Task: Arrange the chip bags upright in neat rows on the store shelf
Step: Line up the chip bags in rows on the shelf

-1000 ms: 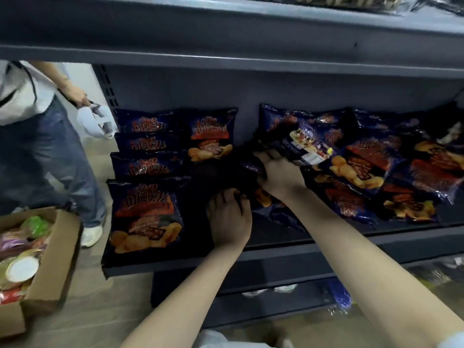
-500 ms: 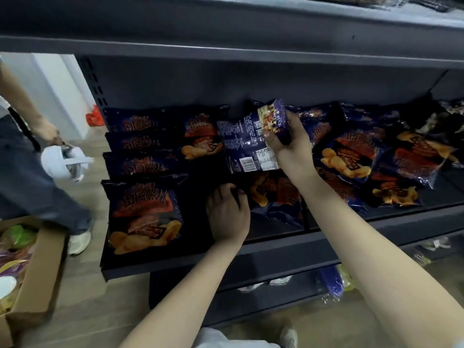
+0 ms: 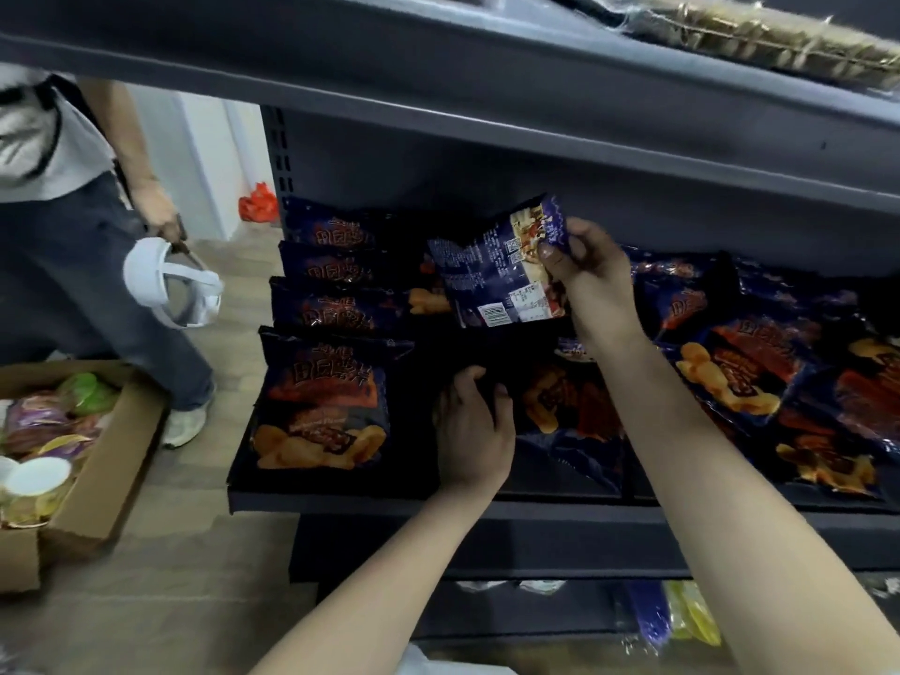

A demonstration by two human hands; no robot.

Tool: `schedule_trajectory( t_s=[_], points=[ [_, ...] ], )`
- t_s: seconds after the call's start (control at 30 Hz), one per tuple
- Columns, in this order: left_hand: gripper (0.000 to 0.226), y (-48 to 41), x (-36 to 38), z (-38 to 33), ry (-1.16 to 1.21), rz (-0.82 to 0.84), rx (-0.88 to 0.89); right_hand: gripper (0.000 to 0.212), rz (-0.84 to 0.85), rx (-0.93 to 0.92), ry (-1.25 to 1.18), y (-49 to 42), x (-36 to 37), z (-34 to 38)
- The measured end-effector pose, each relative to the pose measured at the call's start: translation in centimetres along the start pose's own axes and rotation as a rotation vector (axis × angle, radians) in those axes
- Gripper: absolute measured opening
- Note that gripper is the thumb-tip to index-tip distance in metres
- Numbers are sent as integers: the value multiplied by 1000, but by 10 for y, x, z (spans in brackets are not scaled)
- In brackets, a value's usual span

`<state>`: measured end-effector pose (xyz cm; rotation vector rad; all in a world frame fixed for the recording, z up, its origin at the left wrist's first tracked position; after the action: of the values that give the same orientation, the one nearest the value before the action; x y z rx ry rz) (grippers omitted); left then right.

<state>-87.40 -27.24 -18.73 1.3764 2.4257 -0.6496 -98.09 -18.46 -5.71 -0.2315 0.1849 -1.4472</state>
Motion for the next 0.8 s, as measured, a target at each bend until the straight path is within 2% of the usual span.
schedule_trajectory(
  t_s=[0.13,0.2,0.3,0.37,0.5,0.63,0.8],
  points=[
    [60,4,-4,1,306,11,-38,29,151,-162,258,5,-16,25],
    [66,4,-5,2,445,33,-62,31,302,-192,461,18,-20,25],
    [79,1,-9,7,596,-4,-201,30,663,-105,761,51,-18,-6],
    [72,-1,-12,7,615,-36,-255,36,741,-40,787,65,-21,-20],
    [44,0,-13,2,663,-7,-247,47,703,-5,763,72,-25,-23],
    [54,-1,-13,8,734,67,-203,47,698,47,715,75,-30,-25],
    [60,1,-15,7,695,13,-201,38,259,-68,592,65,-47,-21]
  ],
)
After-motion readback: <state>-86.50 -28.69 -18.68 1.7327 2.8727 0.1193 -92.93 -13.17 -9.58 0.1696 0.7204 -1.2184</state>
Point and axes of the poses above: each hand's wrist, its own y-axis away from the middle knuckle, its own x-axis out of the palm, z = x × y, the point moved 5 cm from there along -y, towards the middle knuckle, and after that the axes turned 2 degrees about -y, right-handed, at the moved point
